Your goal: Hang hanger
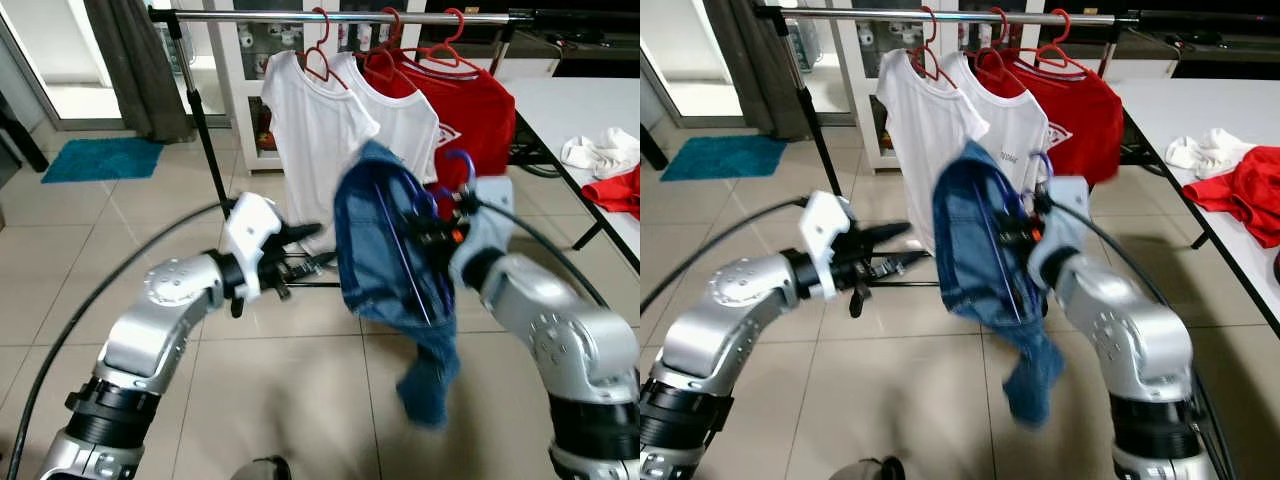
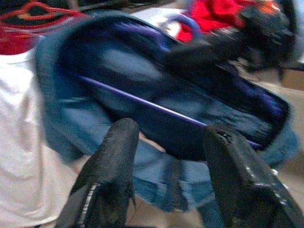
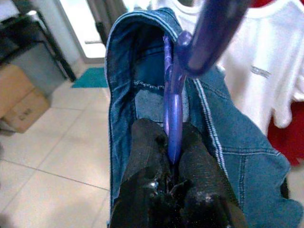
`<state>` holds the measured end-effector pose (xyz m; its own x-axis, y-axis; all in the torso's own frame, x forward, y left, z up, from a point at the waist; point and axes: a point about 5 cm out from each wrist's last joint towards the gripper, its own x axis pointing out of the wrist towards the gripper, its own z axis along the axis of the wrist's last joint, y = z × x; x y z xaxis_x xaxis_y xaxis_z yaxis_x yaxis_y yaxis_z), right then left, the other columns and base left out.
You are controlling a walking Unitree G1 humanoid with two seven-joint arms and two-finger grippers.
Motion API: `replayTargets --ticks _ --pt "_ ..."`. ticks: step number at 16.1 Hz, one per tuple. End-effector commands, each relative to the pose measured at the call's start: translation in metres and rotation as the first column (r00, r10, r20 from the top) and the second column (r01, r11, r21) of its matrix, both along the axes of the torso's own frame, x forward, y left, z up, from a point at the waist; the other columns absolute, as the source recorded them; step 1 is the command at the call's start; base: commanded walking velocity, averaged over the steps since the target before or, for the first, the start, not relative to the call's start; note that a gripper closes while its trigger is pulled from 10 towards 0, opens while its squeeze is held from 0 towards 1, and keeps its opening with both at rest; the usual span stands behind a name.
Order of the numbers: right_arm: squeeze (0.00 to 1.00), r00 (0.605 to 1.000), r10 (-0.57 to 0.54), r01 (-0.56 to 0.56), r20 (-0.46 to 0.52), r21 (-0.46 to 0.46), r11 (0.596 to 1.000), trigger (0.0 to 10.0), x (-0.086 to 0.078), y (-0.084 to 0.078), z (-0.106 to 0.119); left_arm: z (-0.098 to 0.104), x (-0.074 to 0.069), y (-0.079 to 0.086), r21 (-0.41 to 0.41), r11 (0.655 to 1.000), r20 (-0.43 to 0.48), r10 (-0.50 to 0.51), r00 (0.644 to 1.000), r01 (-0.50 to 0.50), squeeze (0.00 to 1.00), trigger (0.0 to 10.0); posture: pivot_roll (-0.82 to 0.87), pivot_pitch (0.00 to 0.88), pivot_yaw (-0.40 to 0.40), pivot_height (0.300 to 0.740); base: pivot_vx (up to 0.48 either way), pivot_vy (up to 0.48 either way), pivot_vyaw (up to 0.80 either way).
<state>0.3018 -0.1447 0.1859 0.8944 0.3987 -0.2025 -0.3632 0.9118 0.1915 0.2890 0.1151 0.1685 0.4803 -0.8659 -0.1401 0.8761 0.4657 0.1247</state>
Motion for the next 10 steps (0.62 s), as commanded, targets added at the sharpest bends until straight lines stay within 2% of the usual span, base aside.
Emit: replayTargets --ticks 1,2,3,4,8,10 --pt "0.00 0.998 0.033 -0.034 0.044 0.017 0.999 0.0 0.005 0.006 0.010 -0.006 -0.004 -0.014 0.034 0.996 -0.013 -0.087 0.996 0.087 1.00 10.0 -0.14 0.042 0.016 0.740 0.000 0.000 0.00" --pt "0.00 0.998 0.047 -0.048 0.051 0.023 0.999 0.0 0.010 0.008 0.014 -0.012 -0.005 -0.023 0.048 0.990 -0.020 -0.135 0.991 0.136 0.78 10.0 -0.14 0.042 0.016 0.740 0.000 0.000 0.00" --pt "0.00 0.997 0.050 -0.051 0.053 0.025 0.998 0.0 0.012 0.009 0.016 -0.014 -0.005 -0.026 0.059 0.987 -0.020 -0.150 0.988 0.151 0.78 10.0 -0.14 0.042 0.016 0.740 0.000 0.000 0.00" --pt "0.00 0.995 0.072 -0.075 0.067 0.049 0.996 0.0 0.016 0.015 0.024 -0.024 -0.005 -0.038 0.065 0.975 -0.034 -0.210 0.977 0.212 0.00 10.0 -0.15 0.041 -0.003 0.740 0.000 0.000 0.00" --pt "0.00 0.990 0.110 -0.116 0.083 0.075 0.990 0.0 0.019 0.028 0.031 -0.044 -0.006 -0.056 0.064 0.940 -0.088 -0.328 0.941 0.334 0.00 10.0 -0.16 0.037 -0.009 0.740 0.000 0.000 0.00" --pt "0.00 0.990 0.115 -0.122 0.083 0.081 0.989 0.0 0.019 0.030 0.032 -0.048 -0.006 -0.059 0.055 0.929 -0.103 -0.360 0.927 0.367 0.00 10.0 -0.18 0.040 0.000 0.740 0.000 0.000 0.00"
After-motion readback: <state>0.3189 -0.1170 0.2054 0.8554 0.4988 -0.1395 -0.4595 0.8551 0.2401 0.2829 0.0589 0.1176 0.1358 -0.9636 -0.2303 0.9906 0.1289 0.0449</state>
